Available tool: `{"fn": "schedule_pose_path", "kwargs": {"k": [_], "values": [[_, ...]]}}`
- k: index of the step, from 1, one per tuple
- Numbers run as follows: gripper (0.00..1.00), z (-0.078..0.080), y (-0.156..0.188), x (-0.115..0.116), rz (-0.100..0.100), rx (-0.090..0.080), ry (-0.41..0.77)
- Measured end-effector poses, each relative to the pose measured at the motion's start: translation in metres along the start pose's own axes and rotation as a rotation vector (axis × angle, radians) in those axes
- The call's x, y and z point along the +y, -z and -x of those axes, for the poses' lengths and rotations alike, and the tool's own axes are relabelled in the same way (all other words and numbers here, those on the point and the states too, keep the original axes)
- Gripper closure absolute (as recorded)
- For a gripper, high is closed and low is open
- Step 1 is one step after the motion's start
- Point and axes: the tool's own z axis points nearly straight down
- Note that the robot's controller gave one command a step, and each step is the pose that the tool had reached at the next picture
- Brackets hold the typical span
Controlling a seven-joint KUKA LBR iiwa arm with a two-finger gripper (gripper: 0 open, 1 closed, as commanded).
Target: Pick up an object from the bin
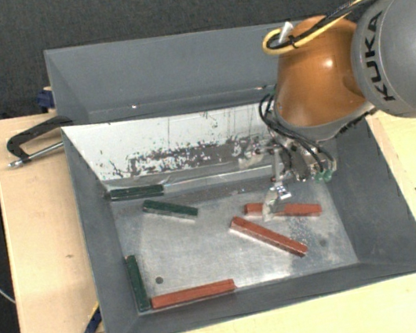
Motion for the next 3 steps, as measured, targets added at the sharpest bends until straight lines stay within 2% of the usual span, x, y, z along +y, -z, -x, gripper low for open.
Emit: {"fn": "schedule_pose_path", "kwargs": {"k": [1,2,3], "values": [[1.0,0.01,-0.087,-0.016,0.005,0.023,0.207],[1.0,0.01,-0.087,-0.016,0.005,0.023,0.207],[1.0,0.016,0.042,-0.02,0.0,0.002,0.261]]}}
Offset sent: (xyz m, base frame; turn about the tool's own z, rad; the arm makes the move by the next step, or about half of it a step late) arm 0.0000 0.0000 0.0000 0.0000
